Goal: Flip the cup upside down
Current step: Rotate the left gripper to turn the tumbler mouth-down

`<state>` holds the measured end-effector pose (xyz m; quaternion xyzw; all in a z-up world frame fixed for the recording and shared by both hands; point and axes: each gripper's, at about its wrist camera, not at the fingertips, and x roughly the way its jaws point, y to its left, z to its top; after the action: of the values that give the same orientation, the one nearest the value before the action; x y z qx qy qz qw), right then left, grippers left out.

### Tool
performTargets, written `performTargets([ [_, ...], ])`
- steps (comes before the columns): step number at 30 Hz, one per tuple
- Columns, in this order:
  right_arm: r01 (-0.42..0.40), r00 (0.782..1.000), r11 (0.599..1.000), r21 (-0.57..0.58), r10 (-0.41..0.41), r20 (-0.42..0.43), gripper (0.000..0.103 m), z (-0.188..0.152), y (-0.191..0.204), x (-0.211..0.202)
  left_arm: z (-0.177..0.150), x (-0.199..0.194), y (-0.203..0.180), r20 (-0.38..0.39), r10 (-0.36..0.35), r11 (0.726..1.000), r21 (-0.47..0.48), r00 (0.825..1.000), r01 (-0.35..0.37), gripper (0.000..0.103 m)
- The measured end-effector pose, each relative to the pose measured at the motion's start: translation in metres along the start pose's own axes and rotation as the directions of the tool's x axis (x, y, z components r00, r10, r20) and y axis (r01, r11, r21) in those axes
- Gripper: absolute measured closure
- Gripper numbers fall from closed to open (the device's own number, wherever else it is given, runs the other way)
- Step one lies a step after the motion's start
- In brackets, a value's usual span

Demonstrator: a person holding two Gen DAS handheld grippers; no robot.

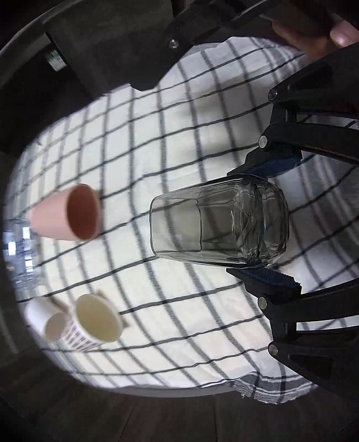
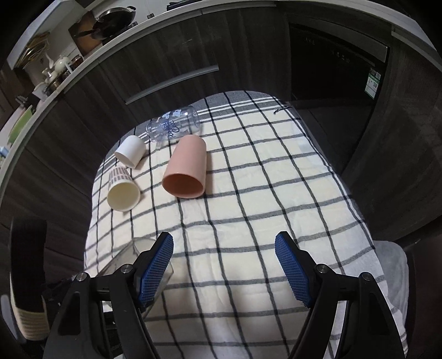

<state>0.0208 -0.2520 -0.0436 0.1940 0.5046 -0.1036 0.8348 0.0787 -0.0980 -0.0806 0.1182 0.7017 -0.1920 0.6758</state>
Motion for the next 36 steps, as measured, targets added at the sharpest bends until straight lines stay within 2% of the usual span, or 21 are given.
performTargets([
  [5, -0.003, 0.998, 0.999, 0.046, 0.006, -0.059, 0.026, 0.015, -0.002, 0.019, 0.025, 0.017, 0.005, -0.160, 0.019, 1.000, 0.002, 0.987, -0.019, 0.046],
  [10, -0.002, 0.993, 0.997, 0.083, 0.012, -0.121, 0.026, 0.027, -0.005, 0.044, 0.045, 0.040, 0.012, -0.304, -0.017, 0.999, -0.042, 0.953, 0.005, 0.045],
  [15, 0.007, 0.988, 0.995, 0.096, 0.008, -0.155, 0.026, 0.041, -0.006, 0.066, 0.071, 0.041, 0.012, -0.276, 0.003, 0.999, -0.032, 0.961, -0.013, 0.047],
  [21, 0.020, 0.986, 0.996, 0.090, -0.005, -0.166, 0.026, 0.051, -0.006, 0.078, 0.074, 0.040, 0.007, -0.241, 0.000, 1.000, -0.012, 0.970, -0.003, 0.046],
  [24, 0.020, 0.986, 0.995, 0.094, -0.004, -0.166, 0.026, 0.052, -0.006, 0.078, 0.070, 0.042, 0.010, -0.232, -0.017, 1.000, -0.018, 0.972, 0.013, 0.044],
  [26, 0.022, 0.987, 0.996, 0.087, -0.008, -0.161, 0.026, 0.051, -0.005, 0.075, 0.062, 0.039, 0.012, -0.214, -0.015, 1.000, -0.015, 0.977, 0.012, 0.035],
  [27, 0.024, 0.987, 0.996, 0.083, -0.011, -0.158, 0.026, 0.051, -0.004, 0.074, 0.065, 0.040, 0.013, -0.207, -0.011, 1.000, -0.015, 0.978, 0.008, 0.034],
  [31, 0.028, 0.990, 0.997, 0.071, -0.017, -0.143, 0.026, 0.045, -0.002, 0.063, 0.059, 0.027, 0.017, -0.145, -0.004, 1.000, -0.019, 0.989, 0.002, 0.034],
  [34, 0.025, 0.993, 0.997, 0.068, -0.017, -0.114, 0.026, 0.041, -0.002, 0.048, 0.049, 0.011, 0.017, -0.075, 0.001, 1.000, -0.019, 0.997, -0.002, 0.025],
  [36, 0.025, 0.997, 0.998, 0.058, -0.021, -0.079, 0.026, 0.038, 0.000, 0.034, 0.038, -0.004, 0.018, -0.017, -0.001, 1.000, -0.024, 1.000, 0.001, 0.024],
])
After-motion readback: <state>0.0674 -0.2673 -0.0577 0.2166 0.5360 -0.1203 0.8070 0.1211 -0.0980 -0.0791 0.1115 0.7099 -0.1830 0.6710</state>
